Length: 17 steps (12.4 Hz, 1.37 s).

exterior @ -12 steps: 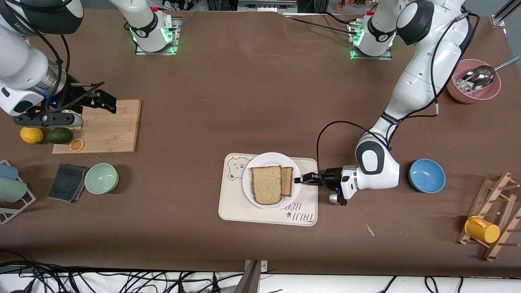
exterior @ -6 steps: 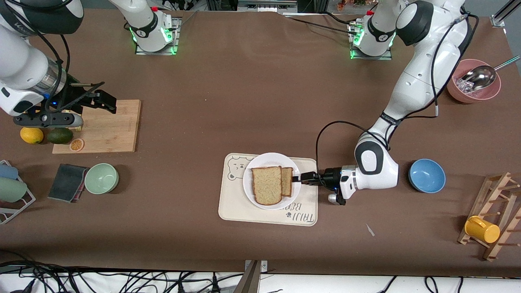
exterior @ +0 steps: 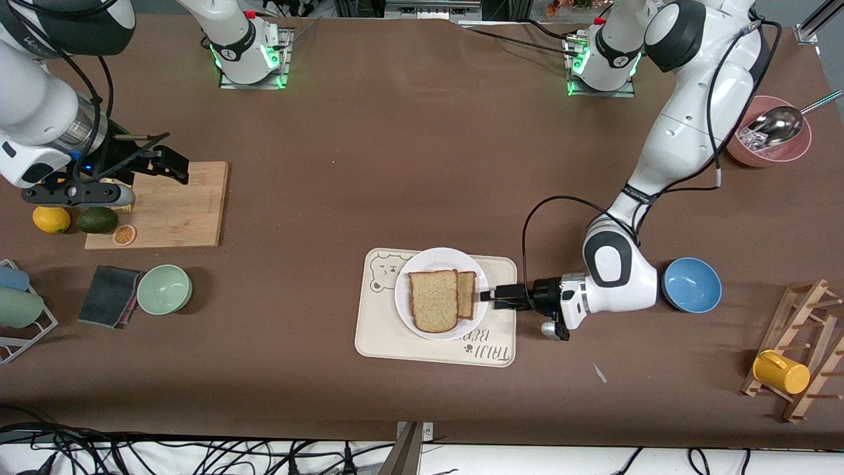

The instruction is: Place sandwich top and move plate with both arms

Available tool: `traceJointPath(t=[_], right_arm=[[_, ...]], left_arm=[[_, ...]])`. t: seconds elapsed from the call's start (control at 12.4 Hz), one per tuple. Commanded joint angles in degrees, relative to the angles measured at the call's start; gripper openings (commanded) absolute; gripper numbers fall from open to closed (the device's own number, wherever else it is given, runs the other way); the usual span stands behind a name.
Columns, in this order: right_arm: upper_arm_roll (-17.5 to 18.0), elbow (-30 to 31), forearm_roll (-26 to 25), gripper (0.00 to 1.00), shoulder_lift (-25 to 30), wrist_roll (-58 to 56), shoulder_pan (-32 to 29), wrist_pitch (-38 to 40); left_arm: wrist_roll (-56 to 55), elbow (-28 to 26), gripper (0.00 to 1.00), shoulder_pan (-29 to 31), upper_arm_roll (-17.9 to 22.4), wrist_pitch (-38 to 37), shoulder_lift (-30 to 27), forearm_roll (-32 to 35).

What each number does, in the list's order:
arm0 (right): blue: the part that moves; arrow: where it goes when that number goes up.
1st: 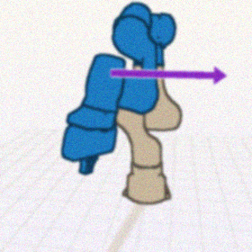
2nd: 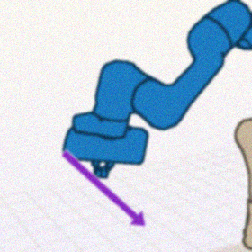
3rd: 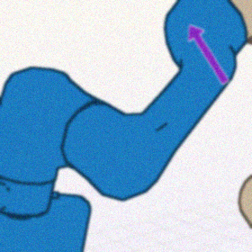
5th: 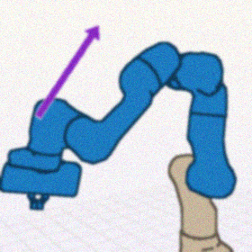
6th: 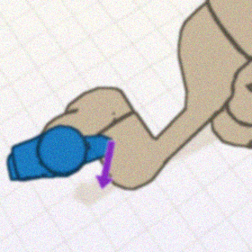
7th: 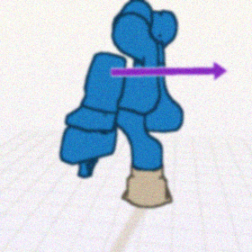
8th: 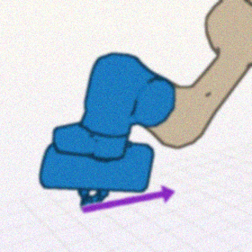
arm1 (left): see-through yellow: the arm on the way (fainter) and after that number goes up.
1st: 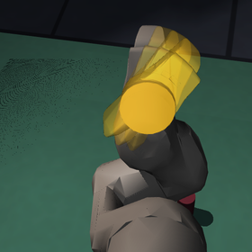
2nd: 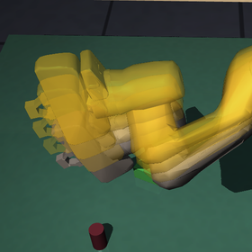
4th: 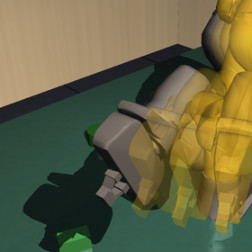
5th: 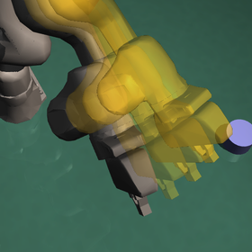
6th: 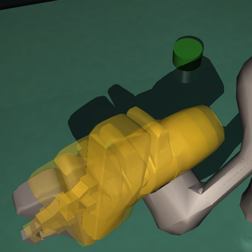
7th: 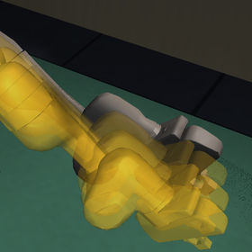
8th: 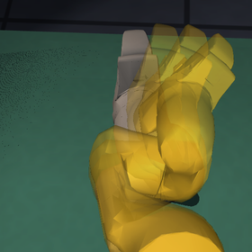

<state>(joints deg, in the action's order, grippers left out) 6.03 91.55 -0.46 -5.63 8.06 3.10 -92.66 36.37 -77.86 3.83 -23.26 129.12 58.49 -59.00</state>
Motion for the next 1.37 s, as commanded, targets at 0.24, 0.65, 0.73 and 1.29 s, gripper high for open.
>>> traceJointPath(t=[0.24, 0.65, 0.73, 1.29], right_arm=[[0.1, 0.4, -0.6, 1.00, 0.4, -0.5, 0.1, -0.5], [0.1, 0.4, -0.5, 1.00, 0.4, -0.6, 0.0, -0.6], [0.1, 0.4, -0.5, 1.00, 0.4, -0.6, 0.0, -0.6], [0.1, 0.4, -0.1, 1.00, 0.4, -0.7, 0.0, -0.6]], left_arm=[[-9.2, -1.5, 1.00, 0.0, 2.6, -0.9, -7.1, 14.0], [-24.6, -1.4, 1.00, -0.7, 2.2, -1.0, -11.1, 34.7], [-26.5, -2.1, 1.00, -0.8, 2.1, -1.1, -12.8, 39.1], [-30.7, -4.3, 1.00, 2.5, 3.1, -23.5, -28.7, 58.2]])
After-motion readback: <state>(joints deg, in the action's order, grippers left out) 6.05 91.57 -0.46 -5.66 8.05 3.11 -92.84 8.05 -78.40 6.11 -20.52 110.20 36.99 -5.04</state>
